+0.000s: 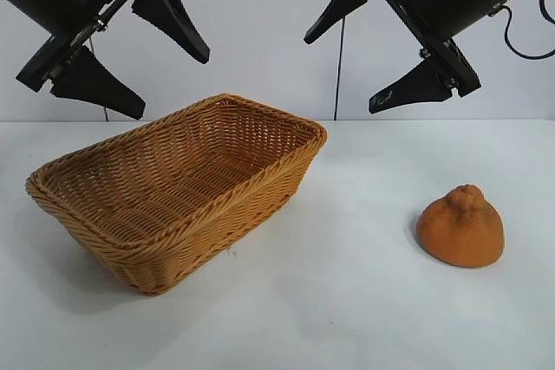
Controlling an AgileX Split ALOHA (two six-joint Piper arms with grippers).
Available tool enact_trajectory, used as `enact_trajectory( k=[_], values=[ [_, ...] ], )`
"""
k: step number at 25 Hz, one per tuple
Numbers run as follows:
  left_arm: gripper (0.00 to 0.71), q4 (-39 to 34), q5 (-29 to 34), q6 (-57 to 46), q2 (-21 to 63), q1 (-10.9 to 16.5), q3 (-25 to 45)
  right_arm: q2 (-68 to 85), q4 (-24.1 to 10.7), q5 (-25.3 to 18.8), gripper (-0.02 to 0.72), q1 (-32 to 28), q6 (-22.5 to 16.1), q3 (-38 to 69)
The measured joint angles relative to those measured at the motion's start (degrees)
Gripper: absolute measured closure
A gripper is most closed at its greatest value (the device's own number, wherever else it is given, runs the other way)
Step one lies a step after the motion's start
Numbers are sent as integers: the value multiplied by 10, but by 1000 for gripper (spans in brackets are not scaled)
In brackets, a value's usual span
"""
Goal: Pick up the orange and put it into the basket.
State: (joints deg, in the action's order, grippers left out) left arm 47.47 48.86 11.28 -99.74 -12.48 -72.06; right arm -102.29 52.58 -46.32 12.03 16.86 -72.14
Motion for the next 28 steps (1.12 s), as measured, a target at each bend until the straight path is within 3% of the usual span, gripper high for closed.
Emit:
enact_trajectory(
  k=[4, 9, 15, 18, 21, 28],
  values=[
    [127, -25, 12, -38, 26, 18, 0, 0, 0, 0, 52, 0, 0, 0],
    [127, -151, 35, -199, 86, 19, -1, 0, 0, 0, 52, 0, 0, 0],
    [127, -330, 67, -453, 111, -18, -1, 0, 0, 0, 52, 0, 0, 0],
    [127, -386, 73, -545, 104, -45, -1, 0, 0, 0, 52, 0, -1, 0],
    [127, -414, 69, -599, 88, -63, 1, 0, 0, 0, 52, 0, -1, 0],
    [127, -418, 44, -645, 48, -66, 48, 0, 0, -2, 52, 0, -1, 0]
  ],
)
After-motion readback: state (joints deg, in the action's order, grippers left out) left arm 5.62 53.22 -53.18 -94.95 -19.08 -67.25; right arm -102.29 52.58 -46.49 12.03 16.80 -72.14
